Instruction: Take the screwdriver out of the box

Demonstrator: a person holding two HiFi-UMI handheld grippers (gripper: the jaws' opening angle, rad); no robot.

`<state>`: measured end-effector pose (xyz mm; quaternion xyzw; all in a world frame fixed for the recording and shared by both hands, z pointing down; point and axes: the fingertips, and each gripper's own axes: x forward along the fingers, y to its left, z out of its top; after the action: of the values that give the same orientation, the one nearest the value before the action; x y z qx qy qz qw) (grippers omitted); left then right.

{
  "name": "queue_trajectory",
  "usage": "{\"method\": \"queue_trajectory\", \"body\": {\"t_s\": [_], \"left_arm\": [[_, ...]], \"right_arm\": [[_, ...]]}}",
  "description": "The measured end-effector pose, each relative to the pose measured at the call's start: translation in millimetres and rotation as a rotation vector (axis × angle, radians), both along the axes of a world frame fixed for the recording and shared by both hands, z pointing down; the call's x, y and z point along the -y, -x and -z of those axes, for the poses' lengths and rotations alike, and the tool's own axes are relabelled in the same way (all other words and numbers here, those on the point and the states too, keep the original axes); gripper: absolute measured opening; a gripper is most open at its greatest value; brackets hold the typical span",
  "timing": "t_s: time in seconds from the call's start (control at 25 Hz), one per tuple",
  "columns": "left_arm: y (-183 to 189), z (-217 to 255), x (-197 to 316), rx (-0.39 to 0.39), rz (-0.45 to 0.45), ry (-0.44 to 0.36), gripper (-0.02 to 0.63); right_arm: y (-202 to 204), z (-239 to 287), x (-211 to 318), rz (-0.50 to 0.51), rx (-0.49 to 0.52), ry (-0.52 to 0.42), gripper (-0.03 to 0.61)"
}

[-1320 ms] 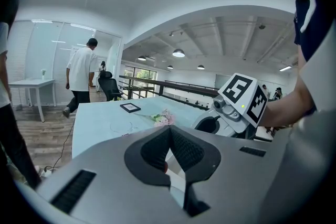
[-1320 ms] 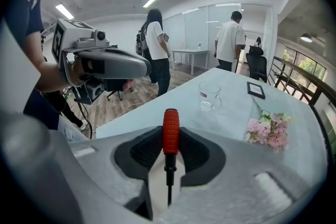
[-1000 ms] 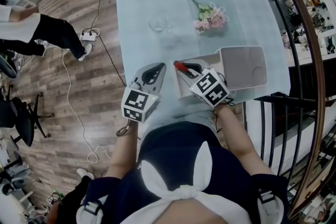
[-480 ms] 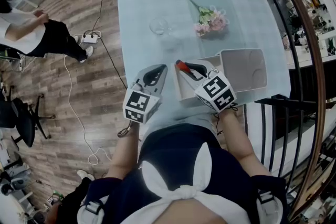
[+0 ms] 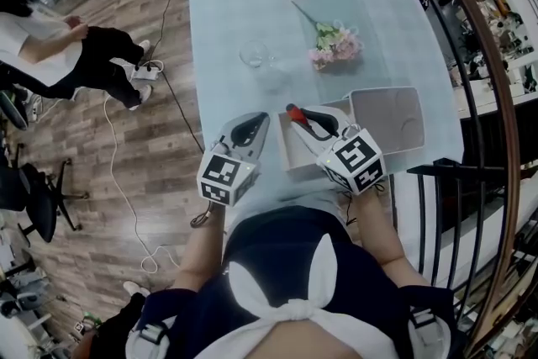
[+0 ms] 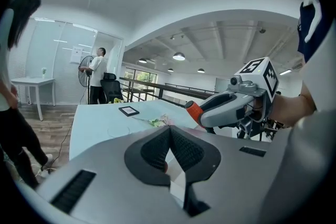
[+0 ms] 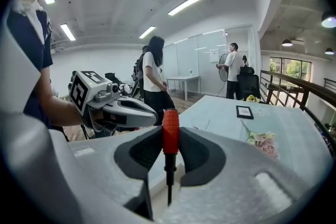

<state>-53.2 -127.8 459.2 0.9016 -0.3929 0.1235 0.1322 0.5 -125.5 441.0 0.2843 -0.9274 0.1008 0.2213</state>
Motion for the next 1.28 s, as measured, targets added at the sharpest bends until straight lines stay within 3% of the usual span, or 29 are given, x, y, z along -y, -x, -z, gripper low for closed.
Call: {"method": "queue_trajectory", "body": {"t_s": [0.72, 1.28], "left_arm": [[-12, 5, -2, -0.019, -0.019, -0.006, 0.015], [-14, 4, -4, -0.020, -0.020, -0.001, 0.015]], "right_arm": [[-4, 19, -5, 0.019, 0.033, -0.075, 0.097], [-5, 14, -8, 0.026, 0.023, -0.064, 0.097]]}}
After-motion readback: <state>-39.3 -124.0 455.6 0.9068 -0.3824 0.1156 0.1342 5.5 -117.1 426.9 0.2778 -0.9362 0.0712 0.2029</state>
